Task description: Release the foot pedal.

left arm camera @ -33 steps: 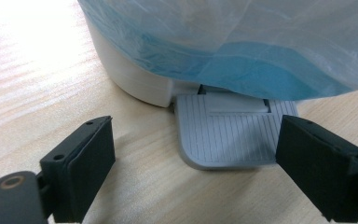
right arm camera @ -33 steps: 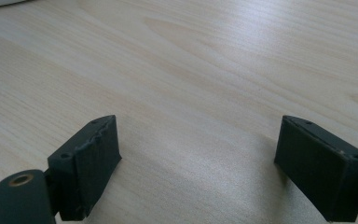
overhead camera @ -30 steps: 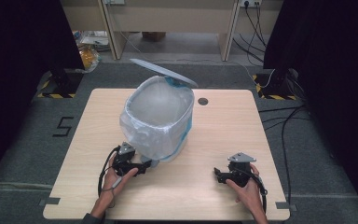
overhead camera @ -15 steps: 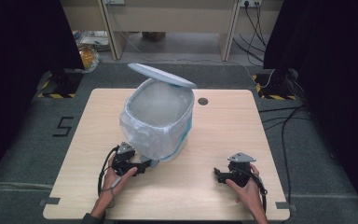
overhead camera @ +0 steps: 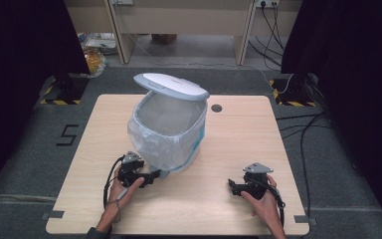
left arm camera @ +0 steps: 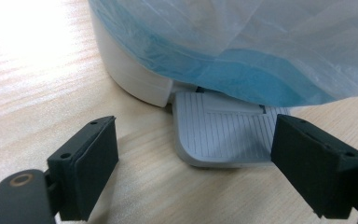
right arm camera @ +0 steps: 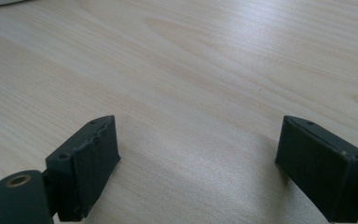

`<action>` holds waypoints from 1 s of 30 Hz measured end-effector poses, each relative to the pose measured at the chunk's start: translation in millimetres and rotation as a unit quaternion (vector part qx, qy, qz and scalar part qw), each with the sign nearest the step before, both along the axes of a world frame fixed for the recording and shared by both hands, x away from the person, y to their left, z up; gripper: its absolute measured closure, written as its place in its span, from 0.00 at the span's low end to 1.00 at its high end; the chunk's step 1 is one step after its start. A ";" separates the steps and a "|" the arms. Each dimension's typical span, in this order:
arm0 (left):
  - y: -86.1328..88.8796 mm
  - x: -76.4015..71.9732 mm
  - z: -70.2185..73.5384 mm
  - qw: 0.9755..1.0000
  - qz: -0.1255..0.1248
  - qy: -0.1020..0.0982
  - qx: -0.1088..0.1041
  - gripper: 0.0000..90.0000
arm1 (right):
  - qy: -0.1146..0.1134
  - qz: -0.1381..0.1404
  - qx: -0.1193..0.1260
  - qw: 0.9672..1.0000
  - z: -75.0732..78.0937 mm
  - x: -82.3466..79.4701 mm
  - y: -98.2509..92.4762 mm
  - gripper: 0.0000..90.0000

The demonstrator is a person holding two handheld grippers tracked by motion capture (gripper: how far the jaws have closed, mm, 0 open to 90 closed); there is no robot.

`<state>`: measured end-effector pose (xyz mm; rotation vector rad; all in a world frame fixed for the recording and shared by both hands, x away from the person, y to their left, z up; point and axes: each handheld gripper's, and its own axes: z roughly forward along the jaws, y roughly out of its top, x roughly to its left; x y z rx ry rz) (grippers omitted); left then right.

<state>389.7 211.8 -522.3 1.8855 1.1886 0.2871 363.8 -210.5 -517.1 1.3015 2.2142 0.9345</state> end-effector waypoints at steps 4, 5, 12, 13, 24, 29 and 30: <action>3.8 1.4 0.2 1.000 0.000 0.006 -0.009 0.16 | 0.000 0.000 0.000 1.000 0.0 0.0 0.0 0.14; 5.0 1.6 0.4 1.000 0.000 0.006 -0.009 0.16 | 0.000 0.000 0.000 1.000 0.0 0.0 0.0 0.14; 6.5 0.0 7.7 1.000 0.000 -0.007 -0.011 0.16 | 0.000 0.000 0.000 1.000 0.0 0.0 0.0 0.14; 5.9 -0.3 8.3 1.000 0.001 -0.008 -0.010 0.15 | 0.000 0.000 0.000 1.000 0.0 0.0 0.0 0.14; 17.9 -2.9 17.6 1.000 -0.005 -0.013 -0.001 0.17 | 0.000 0.000 0.000 1.000 0.0 0.1 0.0 0.14; 24.4 -13.1 24.3 1.000 -0.008 -0.023 0.006 0.17 | 0.000 0.000 0.000 1.000 0.0 0.1 0.0 0.14; 25.5 -16.3 24.2 1.000 -0.010 -0.023 0.008 0.17 | 0.001 0.000 0.000 1.000 0.1 0.1 0.0 0.14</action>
